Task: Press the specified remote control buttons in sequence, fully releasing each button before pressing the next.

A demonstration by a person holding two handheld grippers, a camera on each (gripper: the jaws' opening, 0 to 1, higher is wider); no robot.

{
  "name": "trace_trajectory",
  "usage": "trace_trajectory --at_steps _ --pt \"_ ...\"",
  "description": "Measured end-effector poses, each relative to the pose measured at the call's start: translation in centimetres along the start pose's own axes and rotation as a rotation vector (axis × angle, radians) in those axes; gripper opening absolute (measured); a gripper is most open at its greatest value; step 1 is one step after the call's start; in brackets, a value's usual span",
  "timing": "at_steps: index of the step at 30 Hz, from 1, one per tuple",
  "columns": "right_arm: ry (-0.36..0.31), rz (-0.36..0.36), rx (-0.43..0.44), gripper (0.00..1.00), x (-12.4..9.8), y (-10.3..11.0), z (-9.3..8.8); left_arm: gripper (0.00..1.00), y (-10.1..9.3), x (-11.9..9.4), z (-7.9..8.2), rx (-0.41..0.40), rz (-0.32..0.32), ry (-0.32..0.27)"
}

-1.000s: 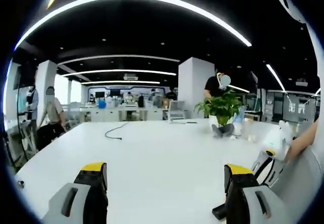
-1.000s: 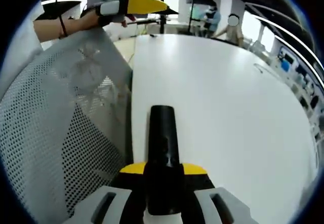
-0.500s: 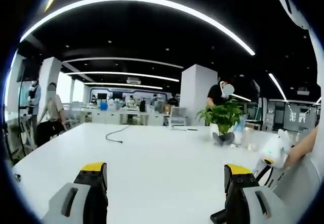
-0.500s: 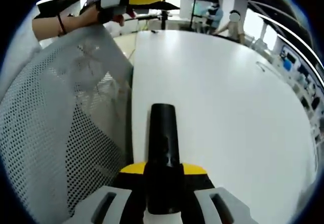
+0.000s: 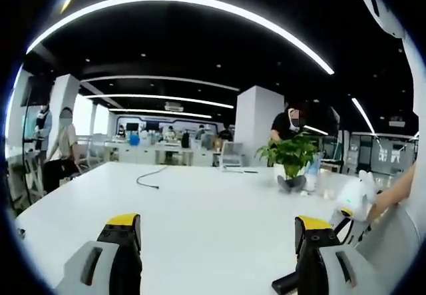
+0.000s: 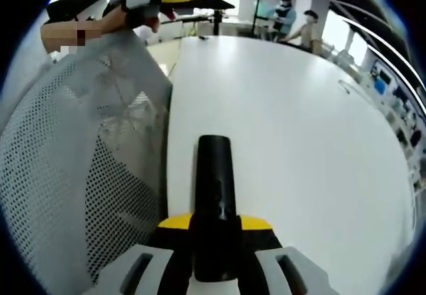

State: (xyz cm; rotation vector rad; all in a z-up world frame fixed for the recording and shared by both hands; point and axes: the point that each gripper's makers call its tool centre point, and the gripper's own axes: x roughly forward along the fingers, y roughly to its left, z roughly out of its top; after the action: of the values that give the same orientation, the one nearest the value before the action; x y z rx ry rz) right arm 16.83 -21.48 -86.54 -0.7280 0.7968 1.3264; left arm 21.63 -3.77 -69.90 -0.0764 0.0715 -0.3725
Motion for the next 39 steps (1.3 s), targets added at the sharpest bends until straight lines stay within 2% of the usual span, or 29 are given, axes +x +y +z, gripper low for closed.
trace_trajectory --at_steps 3,12,18,33,39 --pt "-0.003 -0.001 0.003 0.21 0.0 -0.3 0.1 1.00 0.1 0.0 -0.3 0.003 0.006 0.015" --pt "-0.015 -0.005 0.016 0.21 0.2 -1.3 0.3 1.00 0.2 0.0 0.0 -0.004 0.006 -0.001" --pt "-0.016 -0.010 0.014 0.21 0.3 -2.0 0.4 1.00 0.1 0.1 -0.4 -0.002 0.002 0.020" --pt "-0.019 0.000 0.014 0.21 0.5 -3.4 0.7 1.00 0.1 0.1 -0.5 -0.002 -0.001 0.019" --pt "-0.013 -0.001 0.007 0.21 0.6 -4.1 0.7 1.00 0.0 0.2 -0.8 0.000 -0.005 0.038"
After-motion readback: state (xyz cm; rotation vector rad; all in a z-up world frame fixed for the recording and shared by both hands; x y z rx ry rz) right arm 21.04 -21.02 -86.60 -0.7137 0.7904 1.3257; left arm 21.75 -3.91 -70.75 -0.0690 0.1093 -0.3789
